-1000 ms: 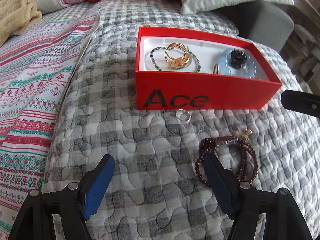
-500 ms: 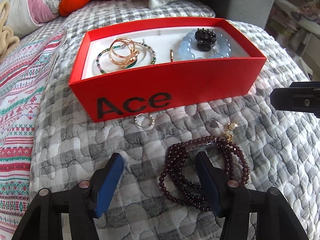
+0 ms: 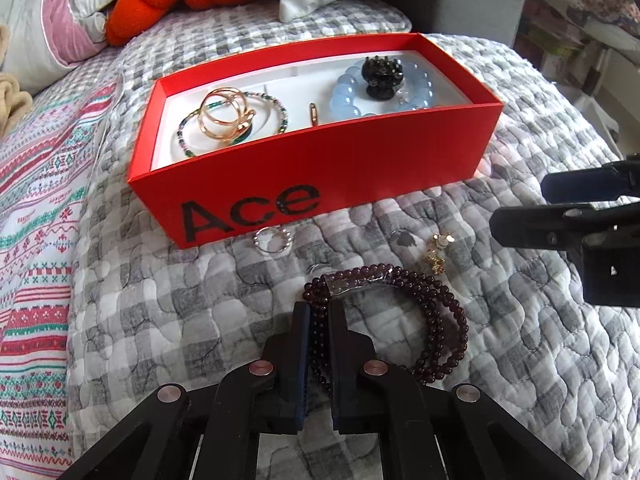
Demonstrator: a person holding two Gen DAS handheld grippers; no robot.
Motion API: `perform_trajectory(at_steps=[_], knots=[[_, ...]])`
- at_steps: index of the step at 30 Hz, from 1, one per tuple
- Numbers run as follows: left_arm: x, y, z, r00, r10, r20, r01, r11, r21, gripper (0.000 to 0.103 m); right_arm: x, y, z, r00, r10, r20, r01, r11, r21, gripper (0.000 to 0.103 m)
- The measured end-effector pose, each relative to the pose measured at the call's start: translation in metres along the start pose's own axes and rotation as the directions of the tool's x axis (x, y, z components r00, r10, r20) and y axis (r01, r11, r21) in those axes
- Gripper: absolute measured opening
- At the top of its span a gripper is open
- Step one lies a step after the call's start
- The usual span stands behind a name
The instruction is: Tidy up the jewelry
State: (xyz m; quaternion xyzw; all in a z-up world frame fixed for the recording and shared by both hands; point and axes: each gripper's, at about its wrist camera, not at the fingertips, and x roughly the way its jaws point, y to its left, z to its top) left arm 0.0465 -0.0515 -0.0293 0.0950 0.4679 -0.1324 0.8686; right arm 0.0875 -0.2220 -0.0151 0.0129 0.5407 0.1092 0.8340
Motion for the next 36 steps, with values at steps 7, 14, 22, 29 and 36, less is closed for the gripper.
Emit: perform_trajectory(at_steps=[7, 14, 22, 29, 36], knots=[[-0.010, 0.026, -0.005, 1.000, 0.005, 0.006, -0.005, 0.997, -0.075, 0.004, 0.014, 0.020, -0.012, 0.999, -0.042, 0.007, 0.042, 0.989, -0.145, 0.061], [-0.018, 0.044, -0.007, 1.000, 0.002, 0.024, 0.000, 0.994, -0.109, 0.002, 0.019, 0.035, -0.020, 0.995, -0.046, 0.092, 0.071, 0.956, -0.286, 0.055], [-0.017, 0.055, -0.007, 0.999, -0.028, 0.015, 0.030, 0.989, -0.142, 0.002, 0.024, 0.052, -0.018, 0.992, -0.019, 0.125, 0.062, 0.935, -0.350, 0.036], [-0.019, 0.060, -0.004, 0.998, -0.057, 0.038, 0.062, 0.985, -0.158, 0.011, 0.028, 0.060, -0.013, 0.992, -0.008, 0.128, 0.055, 0.927, -0.370, 0.024], [-0.006, 0.065, 0.000, 0.995, -0.097, -0.001, 0.095, 0.982, -0.160, 0.035, 0.030, 0.065, -0.013, 0.995, 0.023, 0.101, 0.018, 0.919, -0.394, 0.010]])
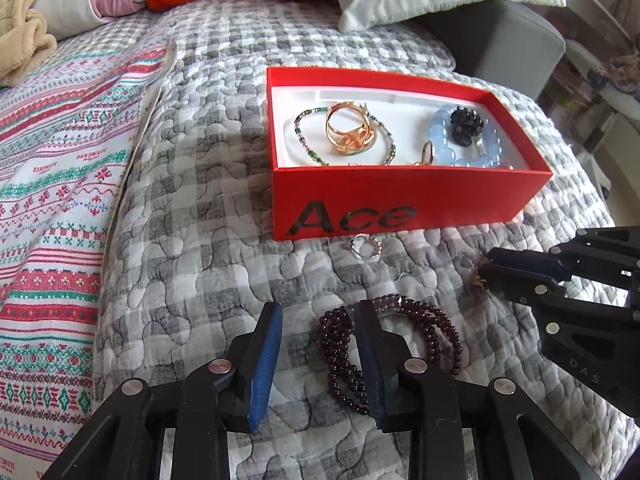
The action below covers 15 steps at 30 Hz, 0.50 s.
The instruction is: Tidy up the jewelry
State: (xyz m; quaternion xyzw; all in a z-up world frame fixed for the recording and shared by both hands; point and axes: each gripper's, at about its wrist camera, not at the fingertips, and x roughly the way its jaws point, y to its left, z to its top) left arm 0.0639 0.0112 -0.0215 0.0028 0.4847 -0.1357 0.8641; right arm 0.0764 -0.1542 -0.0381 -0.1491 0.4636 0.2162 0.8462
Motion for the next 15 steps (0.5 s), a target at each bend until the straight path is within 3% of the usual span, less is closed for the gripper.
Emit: perform_trajectory(at_steps=[2, 8, 12, 15], knots=[[0.011, 0.002, -0.001, 0.999, 0.001, -0.044, -0.001, 1.000, 0.001, 0.036, 0.001, 0.001, 0.001, 1.000, 0.005, -0.002, -0.005, 1.000, -0.001, 0.009], [0.015, -0.005, -0.001, 0.998, 0.032, -0.045, -0.030, 0.999, 0.040, 0.033, 0.001, -0.011, 0.003, 0.998, 0.056, -0.006, -0.055, 0.996, 0.074, 0.008], [0.013, -0.008, -0.001, 0.999, 0.025, -0.042, -0.023, 0.999, 0.039, 0.016, -0.004, -0.024, 0.003, 0.996, 0.087, -0.004, -0.085, 0.987, 0.137, 0.008], [0.012, -0.010, -0.002, 0.999, 0.035, -0.038, -0.033, 0.999, 0.035, 0.008, -0.007, -0.032, 0.001, 0.995, 0.097, -0.002, -0.096, 0.980, 0.173, 0.008]])
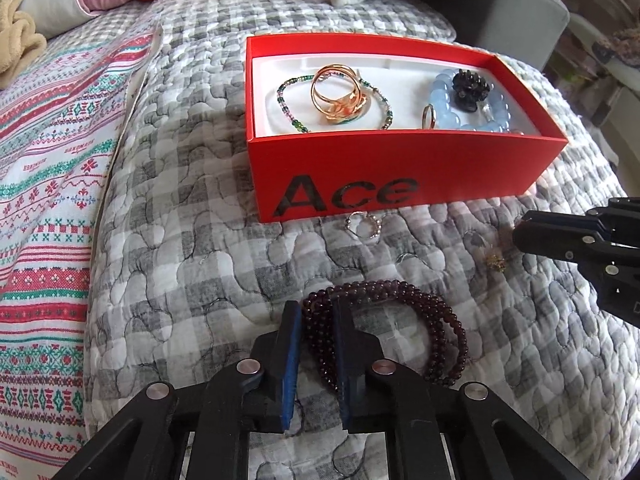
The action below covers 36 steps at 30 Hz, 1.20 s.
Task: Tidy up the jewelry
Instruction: 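Lower the garnet bracelet into the box with the left tool while the right follows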
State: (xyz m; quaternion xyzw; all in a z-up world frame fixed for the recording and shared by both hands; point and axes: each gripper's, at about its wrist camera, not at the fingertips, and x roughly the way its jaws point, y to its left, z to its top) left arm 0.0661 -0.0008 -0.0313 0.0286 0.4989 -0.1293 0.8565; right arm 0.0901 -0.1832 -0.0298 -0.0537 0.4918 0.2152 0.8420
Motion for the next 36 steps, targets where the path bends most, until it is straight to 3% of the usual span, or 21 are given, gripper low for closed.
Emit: perform_trajectory(at_steps=[8, 18, 27, 36], knots=[[-0.016, 0.001, 0.000, 0.999, -0.044, 0.029, 0.046, 0.997, -0.063, 0.004, -0.013, -0.007, -0.005, 1.000, 0.004, -0.003, -0.004, 0.998, 0.061, 0.008], [-0.062, -0.013, 0.014, 0.980, -0.123, 0.156, 0.131, 0.990, -0.042, 0.004, -0.039, -0.009, 0.001, 0.996, 0.055, 0.066, -0.062, 0.993, 0.097, 0.008], [-0.085, -0.018, 0.038, 0.950, -0.170, 0.261, 0.194, 0.979, -0.069, 0.004, -0.055, -0.022, 0.018, 0.986, 0.078, 0.147, -0.101, 0.983, 0.155, 0.008], [-0.087, -0.029, 0.071, 0.904, -0.213, 0.370, 0.269, 0.957, -0.109, 0.004, -0.064, -0.034, 0.032, 0.970, 0.102, 0.221, -0.148, 0.969, 0.201, 0.008]])
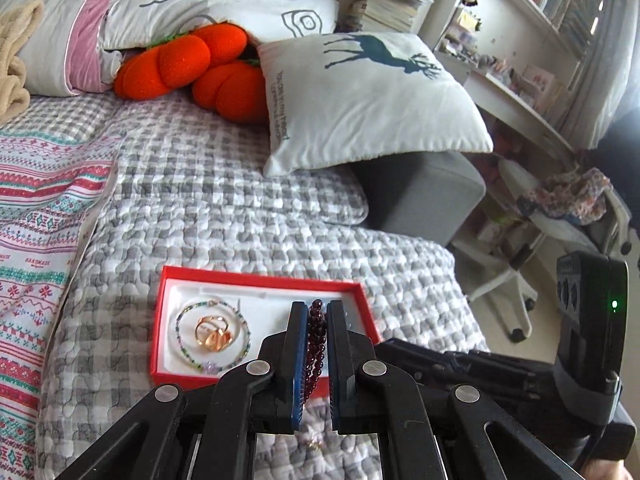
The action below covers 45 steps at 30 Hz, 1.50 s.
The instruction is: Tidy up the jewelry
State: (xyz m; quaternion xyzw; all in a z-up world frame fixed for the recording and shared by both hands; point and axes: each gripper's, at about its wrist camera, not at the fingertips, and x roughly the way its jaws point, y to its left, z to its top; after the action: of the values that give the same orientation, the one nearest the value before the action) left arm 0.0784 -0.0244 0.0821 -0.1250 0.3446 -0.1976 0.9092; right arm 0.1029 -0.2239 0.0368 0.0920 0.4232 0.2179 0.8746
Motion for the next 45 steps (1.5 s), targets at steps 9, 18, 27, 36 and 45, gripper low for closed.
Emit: perform_trajectory(at_steps=[9, 18, 27, 36, 45], knots=[[0.050, 0.015, -0.006, 0.996, 0.078, -0.049, -0.080, 0.996, -0.044, 0.004, 0.009, -0.006, 0.003, 1.000, -0.003, 0.005, 0.003, 1.000, 0.025, 0.008], [0.058, 0.030, -0.011, 0.984, 0.161, -0.076, -0.162, 0.987, -0.017, 0.004, 0.016, -0.008, 0.005, 1.000, -0.007, -0.006, 0.008, 1.000, 0.023, 0.008], [0.040, 0.023, -0.017, 0.976, 0.207, -0.073, -0.203, 0.977, 0.062, 0.035, 0.018, -0.009, 0.003, 1.000, -0.025, -0.018, 0.026, 0.999, 0.024, 0.008], [0.028, 0.042, -0.034, 0.956, 0.268, -0.122, -0.259, 0.962, 0.085, 0.044, 0.019, -0.005, 0.004, 0.997, -0.069, -0.031, 0.069, 0.998, 0.011, 0.008], [0.026, 0.054, -0.045, 0.939, 0.305, -0.157, -0.291, 0.951, 0.105, 0.048, 0.032, 0.010, 0.010, 0.989, -0.138, -0.056, 0.136, 0.990, -0.033, 0.008]])
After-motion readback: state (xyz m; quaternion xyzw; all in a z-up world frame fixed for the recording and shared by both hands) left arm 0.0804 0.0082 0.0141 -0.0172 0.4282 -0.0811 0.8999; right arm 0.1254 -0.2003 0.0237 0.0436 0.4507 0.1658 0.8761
